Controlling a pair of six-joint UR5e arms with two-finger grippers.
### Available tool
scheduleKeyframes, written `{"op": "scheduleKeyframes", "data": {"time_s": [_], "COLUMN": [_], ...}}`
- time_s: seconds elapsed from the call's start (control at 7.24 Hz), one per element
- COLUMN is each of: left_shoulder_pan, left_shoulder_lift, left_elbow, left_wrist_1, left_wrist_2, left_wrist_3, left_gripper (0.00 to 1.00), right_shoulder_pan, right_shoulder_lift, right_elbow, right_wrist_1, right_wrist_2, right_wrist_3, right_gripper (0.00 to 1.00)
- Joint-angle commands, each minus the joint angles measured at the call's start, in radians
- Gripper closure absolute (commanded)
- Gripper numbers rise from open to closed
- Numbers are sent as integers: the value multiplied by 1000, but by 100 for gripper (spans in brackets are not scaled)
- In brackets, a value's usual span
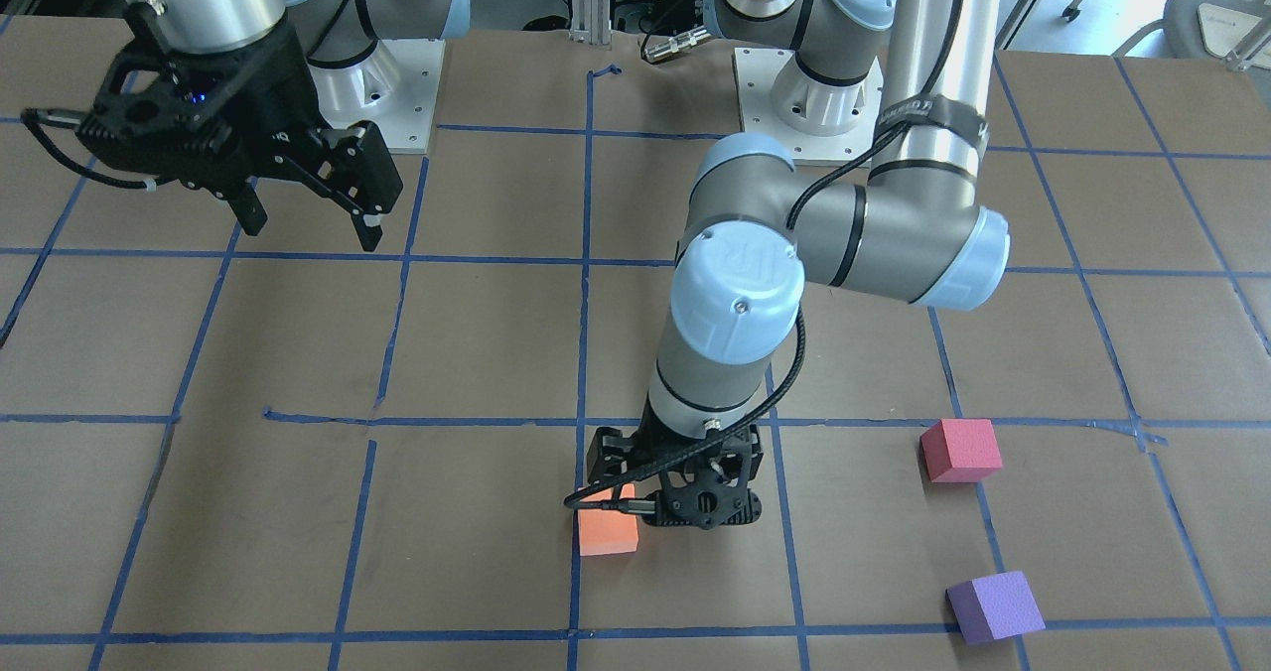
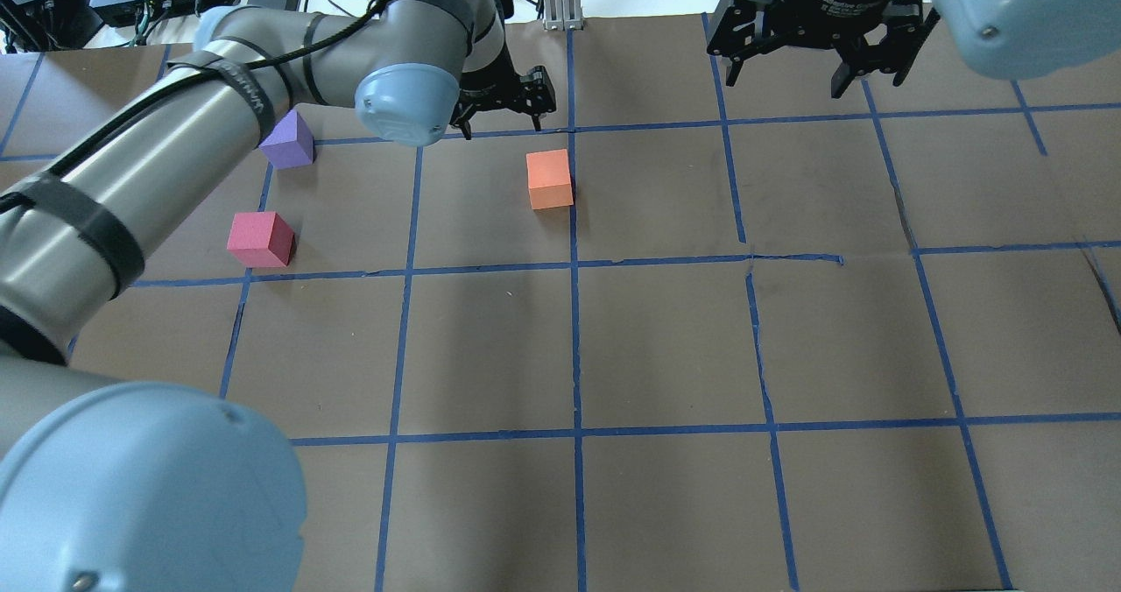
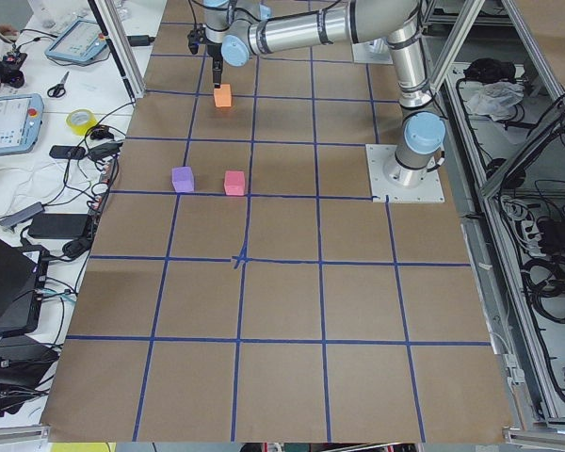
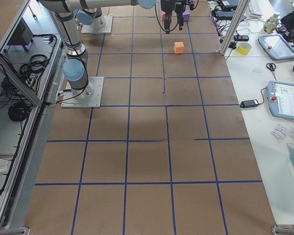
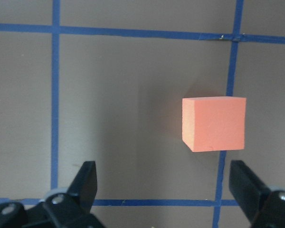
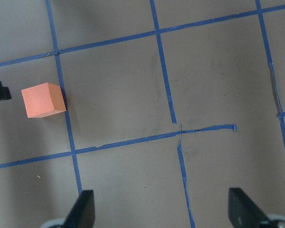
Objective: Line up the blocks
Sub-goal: 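Reach the left gripper to the orange cube and grasp it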
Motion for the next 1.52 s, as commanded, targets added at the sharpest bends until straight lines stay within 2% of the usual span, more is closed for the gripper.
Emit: {"op": "scheduleKeyframes", "data": {"time_s": [0.0, 0.28, 0.41, 0.83, 1.11, 1.24, 1.38], "left_shoulder_pan": [-22, -31, -34, -43, -49, -52, -51], "left_shoulder_lift": [-113, -153, -159, -169, -170, -164, -147], "left_elbow": [43, 37, 28, 20, 17, -3, -11], "left_wrist_1": [90, 122, 123, 122, 111, 108, 105], "left_wrist_2": [-7, 1, -8, -8, 4, 4, 3], "left_wrist_3": [-73, -85, -151, -165, -171, -180, -162], "left_gripper": [0, 0, 0, 0, 41, 46, 91], "right_shoulder_pan": [-1, -1, -1, -3, -4, -6, -4], "right_shoulder_lift": [-42, -47, -43, -39, -39, -39, -39], "right_elbow": [5, 5, 7, 21, 50, 50, 50], "right_wrist_1": [-35, -37, -32, -9, -14, -14, -17], "right_wrist_2": [-1, 10, 14, 10, 13, 11, 13], "right_wrist_3": [-5, -2, -2, -17, -17, -15, -14], "right_gripper": [0, 0, 0, 0, 0, 0, 0]}}
